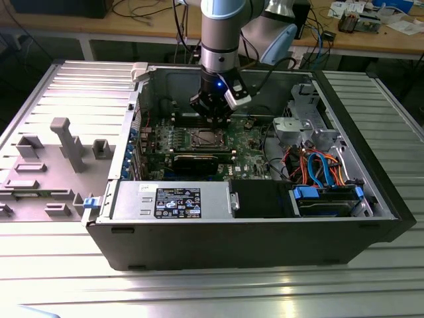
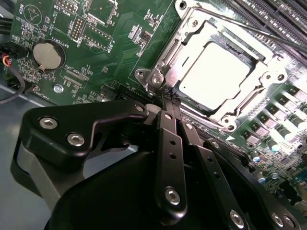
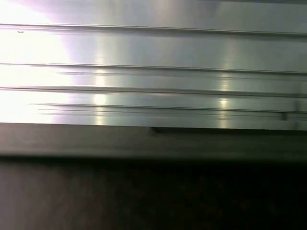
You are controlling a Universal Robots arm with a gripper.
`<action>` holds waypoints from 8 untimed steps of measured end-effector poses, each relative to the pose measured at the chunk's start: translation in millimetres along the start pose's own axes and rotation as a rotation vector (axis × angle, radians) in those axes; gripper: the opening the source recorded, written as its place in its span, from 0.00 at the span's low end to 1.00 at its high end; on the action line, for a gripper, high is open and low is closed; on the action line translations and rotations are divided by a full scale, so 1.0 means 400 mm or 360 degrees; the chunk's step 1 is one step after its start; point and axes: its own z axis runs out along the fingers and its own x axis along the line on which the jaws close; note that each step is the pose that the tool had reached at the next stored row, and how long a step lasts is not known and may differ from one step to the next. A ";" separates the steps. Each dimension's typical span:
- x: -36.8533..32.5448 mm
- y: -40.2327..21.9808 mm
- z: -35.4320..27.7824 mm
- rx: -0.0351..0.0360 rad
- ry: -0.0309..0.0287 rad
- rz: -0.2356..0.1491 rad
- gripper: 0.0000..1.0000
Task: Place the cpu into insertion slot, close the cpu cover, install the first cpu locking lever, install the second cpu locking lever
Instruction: 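Install the first cpu locking lever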
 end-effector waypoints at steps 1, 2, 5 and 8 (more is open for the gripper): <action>0.000 0.000 0.000 -0.0008 -0.00001 0.0000 0.11; 0.000 0.000 0.000 -0.0014 -0.00003 0.0000 0.11; 0.000 0.000 -0.010 -0.0014 -0.00002 0.0000 0.11; 0.000 0.000 -0.020 -0.0014 -0.00004 0.0000 0.11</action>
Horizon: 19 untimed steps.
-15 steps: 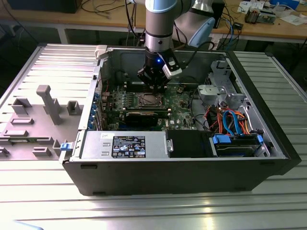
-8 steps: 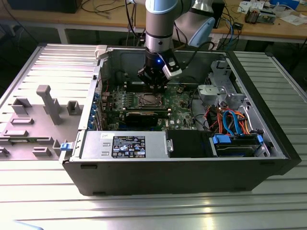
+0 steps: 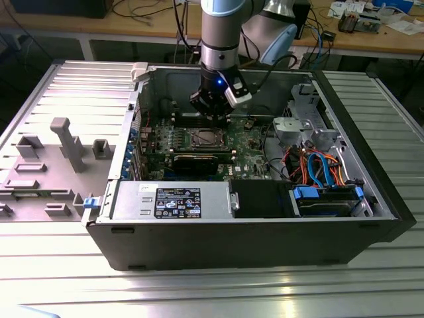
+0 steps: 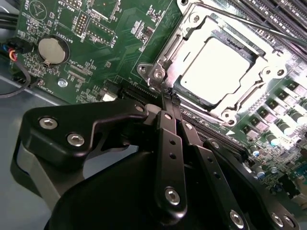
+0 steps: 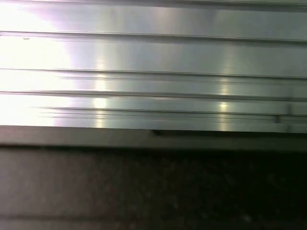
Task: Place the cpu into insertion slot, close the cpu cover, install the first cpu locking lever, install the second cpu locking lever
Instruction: 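Install the first cpu locking lever, then install the second cpu locking lever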
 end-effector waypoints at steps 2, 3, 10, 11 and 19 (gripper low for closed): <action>0.000 -0.010 0.000 0.0000 0.00003 0.0000 0.11; 0.000 -0.011 0.000 0.0000 0.00002 0.0000 0.11; 0.000 -0.013 -0.001 0.0000 0.00003 0.0000 0.11; 0.000 -0.014 -0.001 0.0001 0.00005 0.0000 0.11; 0.000 -0.020 -0.013 0.0000 0.00002 0.0000 0.11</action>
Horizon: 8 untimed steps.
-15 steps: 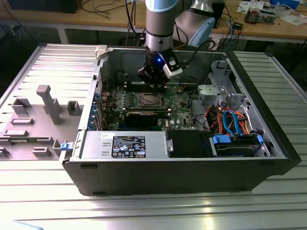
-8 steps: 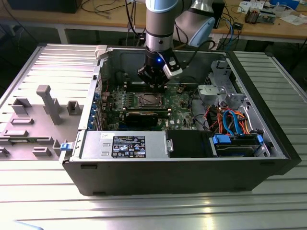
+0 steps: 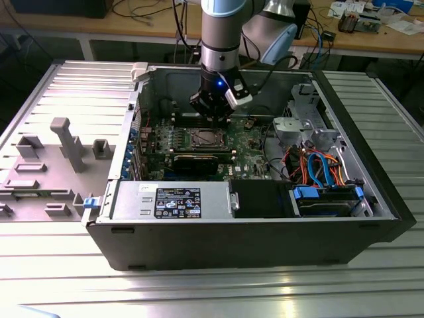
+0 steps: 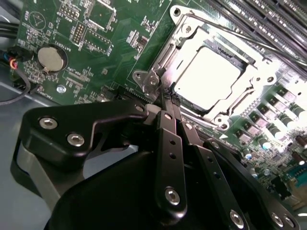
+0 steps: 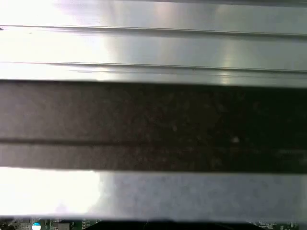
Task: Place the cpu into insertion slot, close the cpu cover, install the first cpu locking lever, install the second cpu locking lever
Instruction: 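Install the second cpu locking lever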
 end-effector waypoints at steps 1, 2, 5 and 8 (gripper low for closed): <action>0.000 0.000 -0.004 0.0000 -0.00001 0.0000 0.11; 0.000 0.000 -0.009 0.0000 0.00000 0.0000 0.11; 0.000 -0.001 -0.011 0.0001 0.00000 0.0000 0.11; 0.000 -0.003 -0.010 0.0001 0.00001 0.0000 0.11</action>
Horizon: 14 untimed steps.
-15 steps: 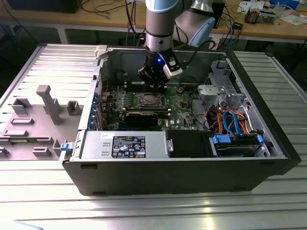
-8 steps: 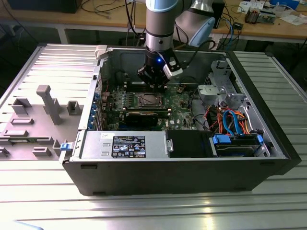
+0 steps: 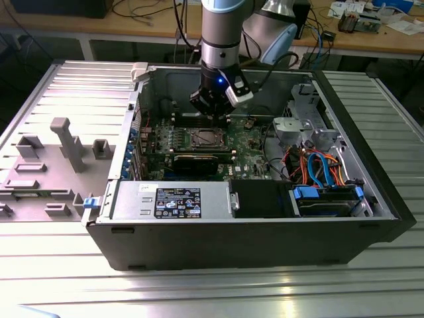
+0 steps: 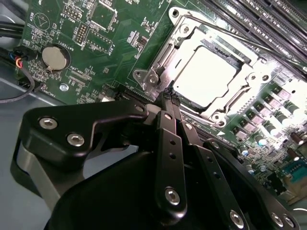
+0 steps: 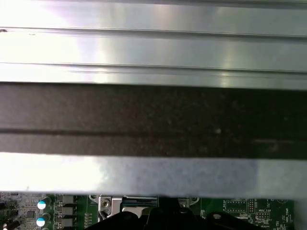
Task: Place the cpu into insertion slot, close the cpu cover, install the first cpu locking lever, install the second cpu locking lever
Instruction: 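Install the second cpu locking lever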
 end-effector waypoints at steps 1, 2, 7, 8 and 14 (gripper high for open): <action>0.000 -0.002 0.001 0.0000 0.00001 0.0000 0.11; 0.000 -0.005 0.001 0.0000 0.00001 0.0000 0.11; 0.001 -0.017 0.003 0.0009 0.00007 0.0000 0.11; 0.001 -0.022 0.003 0.0013 0.00007 0.0000 0.11; 0.001 -0.040 0.002 0.0020 0.00010 0.0000 0.11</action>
